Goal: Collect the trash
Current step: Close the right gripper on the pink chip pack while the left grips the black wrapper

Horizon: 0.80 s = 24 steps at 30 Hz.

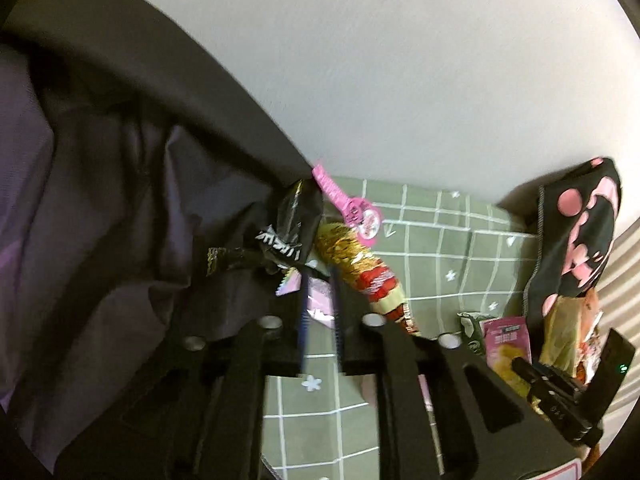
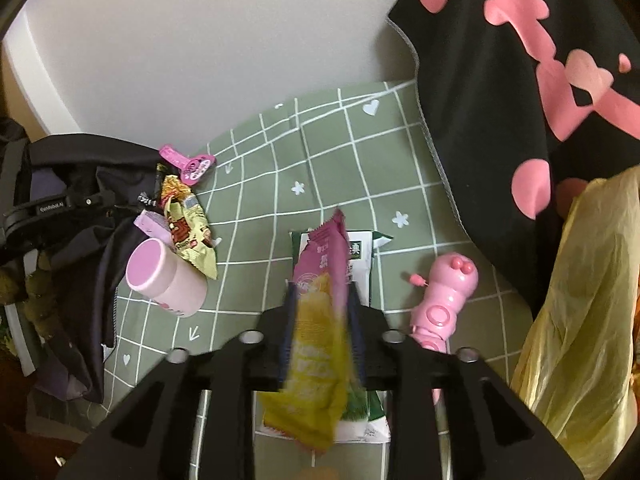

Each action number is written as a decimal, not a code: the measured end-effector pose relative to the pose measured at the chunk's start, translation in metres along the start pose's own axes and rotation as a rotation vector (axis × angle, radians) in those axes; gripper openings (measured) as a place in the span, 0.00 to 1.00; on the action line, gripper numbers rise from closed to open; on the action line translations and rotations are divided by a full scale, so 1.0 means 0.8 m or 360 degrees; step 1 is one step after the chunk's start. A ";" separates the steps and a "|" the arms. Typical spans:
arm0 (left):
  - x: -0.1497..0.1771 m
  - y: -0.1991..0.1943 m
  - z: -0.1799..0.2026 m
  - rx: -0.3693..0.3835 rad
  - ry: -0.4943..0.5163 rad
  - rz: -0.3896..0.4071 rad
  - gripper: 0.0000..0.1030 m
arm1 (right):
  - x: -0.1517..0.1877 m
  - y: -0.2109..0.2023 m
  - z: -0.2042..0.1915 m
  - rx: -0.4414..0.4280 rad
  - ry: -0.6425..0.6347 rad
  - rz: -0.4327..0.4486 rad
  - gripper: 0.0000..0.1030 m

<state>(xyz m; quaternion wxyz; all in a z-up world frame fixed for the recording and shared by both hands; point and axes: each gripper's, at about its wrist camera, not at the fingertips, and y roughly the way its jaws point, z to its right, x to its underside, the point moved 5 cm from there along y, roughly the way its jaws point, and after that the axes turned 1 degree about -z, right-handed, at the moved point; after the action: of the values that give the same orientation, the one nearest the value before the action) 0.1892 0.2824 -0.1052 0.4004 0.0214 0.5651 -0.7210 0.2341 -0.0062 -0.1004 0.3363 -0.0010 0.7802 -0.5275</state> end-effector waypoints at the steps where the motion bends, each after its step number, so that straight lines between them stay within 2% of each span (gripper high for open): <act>1: 0.001 0.004 -0.001 -0.0012 0.0004 -0.0009 0.24 | 0.001 0.000 0.000 -0.0006 0.0004 0.0004 0.30; 4: -0.002 0.018 0.001 -0.0077 0.0055 0.0012 0.30 | 0.000 -0.005 -0.001 -0.0003 -0.0010 0.0021 0.31; 8: -0.016 0.038 0.001 -0.0293 0.0178 0.0078 0.32 | -0.003 -0.012 0.000 0.0044 -0.0036 0.0040 0.31; 9: -0.020 0.043 -0.001 -0.0313 0.0184 0.0088 0.33 | -0.003 -0.014 0.002 0.0052 -0.0038 0.0044 0.31; 10: -0.023 0.051 -0.004 -0.0327 0.0185 0.0077 0.36 | -0.003 -0.016 0.003 0.0062 -0.0039 0.0049 0.31; 14: -0.023 0.080 -0.013 -0.0390 0.0226 -0.0023 0.36 | 0.000 -0.024 0.009 0.0098 -0.0031 0.0067 0.31; 17: -0.014 0.087 -0.014 -0.0377 0.0259 -0.0069 0.34 | 0.002 -0.029 0.011 0.0122 -0.0045 0.0078 0.31; 19: -0.012 0.077 -0.012 -0.0351 0.0269 -0.0044 0.19 | 0.003 -0.028 0.011 0.0125 -0.0051 0.0076 0.31; 22: -0.010 0.058 -0.004 -0.0262 0.0262 -0.0017 0.16 | 0.006 -0.024 0.013 0.0103 -0.0041 0.0065 0.31; 24: -0.009 0.042 0.004 -0.0261 0.0301 0.0016 0.16 | 0.008 -0.019 0.014 0.0100 -0.0033 0.0054 0.31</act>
<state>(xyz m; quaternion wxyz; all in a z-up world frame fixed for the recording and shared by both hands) 0.2159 0.2824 -0.1275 0.3494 0.0591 0.6573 -0.6651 0.2300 -0.0245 -0.0938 0.3530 0.0174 0.7596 -0.5459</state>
